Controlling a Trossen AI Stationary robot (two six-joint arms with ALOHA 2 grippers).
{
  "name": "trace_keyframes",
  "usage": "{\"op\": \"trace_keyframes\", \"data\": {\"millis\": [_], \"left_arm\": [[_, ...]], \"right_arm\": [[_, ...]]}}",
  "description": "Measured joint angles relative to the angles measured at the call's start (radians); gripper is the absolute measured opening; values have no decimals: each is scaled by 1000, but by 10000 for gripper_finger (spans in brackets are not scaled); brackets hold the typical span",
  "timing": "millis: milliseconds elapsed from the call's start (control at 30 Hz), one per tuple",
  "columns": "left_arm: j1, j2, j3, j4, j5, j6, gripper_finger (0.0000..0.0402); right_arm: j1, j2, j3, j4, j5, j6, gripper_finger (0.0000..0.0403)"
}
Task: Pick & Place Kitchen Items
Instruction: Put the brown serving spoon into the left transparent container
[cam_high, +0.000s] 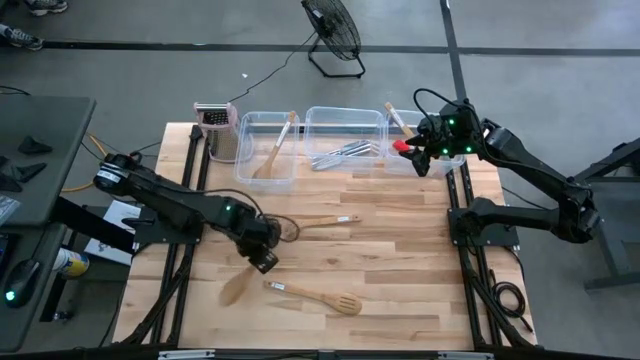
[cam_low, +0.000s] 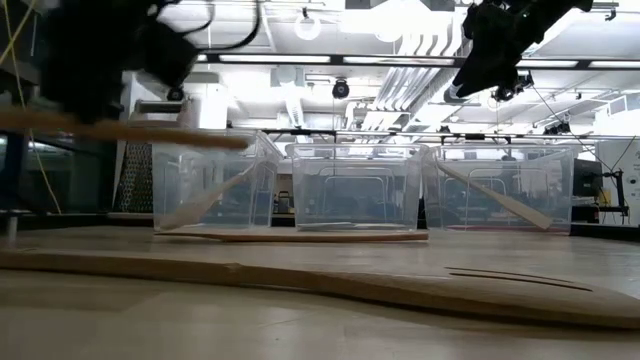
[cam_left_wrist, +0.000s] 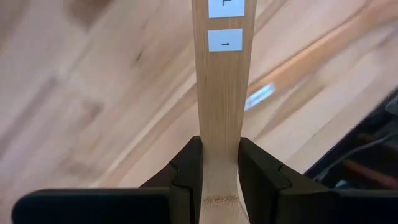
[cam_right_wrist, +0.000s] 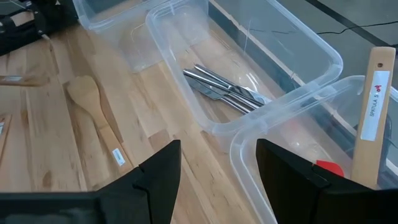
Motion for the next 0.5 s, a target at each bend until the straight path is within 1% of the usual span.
{"op": "trace_keyframes", "data": {"millis": [133,500], "left_arm": [[59,0,88,1,-50,78,74],[236,-1,338,-56,-246,291,74]], "right_arm": [[0,0,0,0,0,0,200],[0,0,0,0,0,0,200]]}}
